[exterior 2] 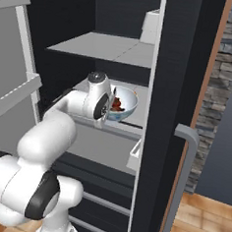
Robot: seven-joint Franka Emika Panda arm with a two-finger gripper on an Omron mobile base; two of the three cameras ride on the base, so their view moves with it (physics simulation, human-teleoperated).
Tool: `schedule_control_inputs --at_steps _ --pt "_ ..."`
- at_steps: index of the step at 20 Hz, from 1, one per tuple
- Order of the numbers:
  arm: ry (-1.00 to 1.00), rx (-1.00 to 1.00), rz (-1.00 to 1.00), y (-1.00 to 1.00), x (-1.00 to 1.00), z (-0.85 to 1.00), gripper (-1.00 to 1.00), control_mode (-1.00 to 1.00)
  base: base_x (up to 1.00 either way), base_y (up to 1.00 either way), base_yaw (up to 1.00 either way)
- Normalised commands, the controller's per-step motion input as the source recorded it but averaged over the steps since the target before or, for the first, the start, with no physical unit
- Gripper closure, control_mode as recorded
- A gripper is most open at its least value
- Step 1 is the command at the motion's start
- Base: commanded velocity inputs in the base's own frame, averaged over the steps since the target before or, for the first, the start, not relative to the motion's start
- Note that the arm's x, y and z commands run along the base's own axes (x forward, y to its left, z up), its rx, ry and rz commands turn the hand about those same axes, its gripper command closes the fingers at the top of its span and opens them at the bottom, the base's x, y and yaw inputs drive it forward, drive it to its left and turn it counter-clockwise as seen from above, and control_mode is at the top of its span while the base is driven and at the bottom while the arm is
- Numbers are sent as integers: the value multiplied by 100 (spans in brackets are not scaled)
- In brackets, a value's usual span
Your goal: Pick the chicken drumstick and bell pepper from their plates and place them in the bowl. Then put the bowl in the fridge.
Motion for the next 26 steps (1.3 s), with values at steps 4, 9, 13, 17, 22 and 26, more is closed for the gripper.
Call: schedule_control_inputs --at_steps 4,9,13,17,22,26 --pt "0 0 8 -2 66 -4 100 -100 0 0 0" --pt "0 0 3 0 64 -8 100 -100 0 0 0" --pt "-1 0 3 0 64 -17 100 -100 0 0 0" --pt "0 0 4 1 53 -29 100 -100 0 0 0" --pt "-9 0 9 0 37 -30 100 -100 0 0 0" --pt "-4 -2 12 0 12 -32 -100 -100 0 0 0"
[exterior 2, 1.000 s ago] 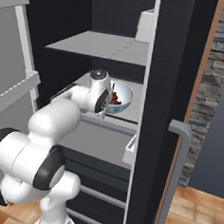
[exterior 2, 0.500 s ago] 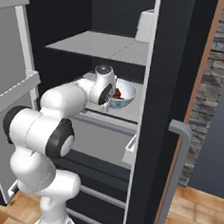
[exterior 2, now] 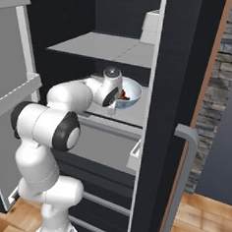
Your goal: Pick the chicken drumstick and bell pepper from their plates and place them in the bowl. Then put the bowl in the fridge.
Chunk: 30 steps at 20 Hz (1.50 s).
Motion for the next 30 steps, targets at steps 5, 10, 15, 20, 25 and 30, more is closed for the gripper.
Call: schedule_control_inputs --at_steps 5,10,15,20,25,30 --pt "-1 -3 11 0 0 -1 -100 -100 0 0 0" --pt "-3 0 8 3 -11 31 -100 -100 0 0 0" --pt "-14 0 4 4 -33 42 -100 -100 0 0 0" --pt "-3 -3 0 1 -58 28 -100 -100 0 0 0" --pt "0 -1 0 8 -66 27 -100 -100 0 0 0" --pt "0 0 0 13 -76 16 -100 -100 0 0 0"
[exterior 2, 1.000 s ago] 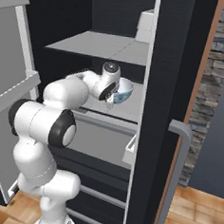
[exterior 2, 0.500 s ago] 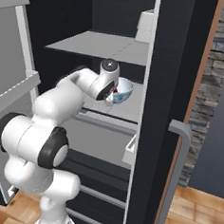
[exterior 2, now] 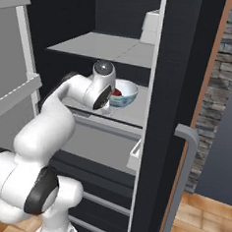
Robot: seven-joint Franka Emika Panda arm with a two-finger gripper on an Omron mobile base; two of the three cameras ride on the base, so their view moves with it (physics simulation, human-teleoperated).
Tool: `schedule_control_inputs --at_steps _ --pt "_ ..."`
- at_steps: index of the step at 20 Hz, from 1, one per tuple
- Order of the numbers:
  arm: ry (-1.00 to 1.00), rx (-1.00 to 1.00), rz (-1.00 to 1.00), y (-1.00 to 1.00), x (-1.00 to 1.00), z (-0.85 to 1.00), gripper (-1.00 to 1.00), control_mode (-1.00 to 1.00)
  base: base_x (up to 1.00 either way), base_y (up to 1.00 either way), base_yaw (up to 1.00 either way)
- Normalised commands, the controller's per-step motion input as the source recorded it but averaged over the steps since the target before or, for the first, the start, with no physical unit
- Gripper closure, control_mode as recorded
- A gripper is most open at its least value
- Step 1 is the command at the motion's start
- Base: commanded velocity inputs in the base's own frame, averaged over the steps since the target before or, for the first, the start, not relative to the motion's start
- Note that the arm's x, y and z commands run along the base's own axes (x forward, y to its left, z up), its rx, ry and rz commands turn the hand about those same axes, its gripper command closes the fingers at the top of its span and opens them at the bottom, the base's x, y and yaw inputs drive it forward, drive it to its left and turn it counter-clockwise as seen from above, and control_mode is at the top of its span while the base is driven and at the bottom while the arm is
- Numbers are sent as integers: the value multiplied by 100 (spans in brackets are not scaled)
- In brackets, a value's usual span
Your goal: Pick the chicken drumstick and bell pepper from their plates and place them in the bowl. Then put the bowl in the fridge.
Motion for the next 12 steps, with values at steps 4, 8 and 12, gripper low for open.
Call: schedule_control_inputs --at_steps 4,8,12 --pt "-6 -1 -6 19 -91 0 -100 -100 0 0 0" --pt "-10 -1 -16 19 -94 -6 -100 -100 0 0 0" --pt "-8 0 -22 13 -93 -13 -100 -100 0 0 0"
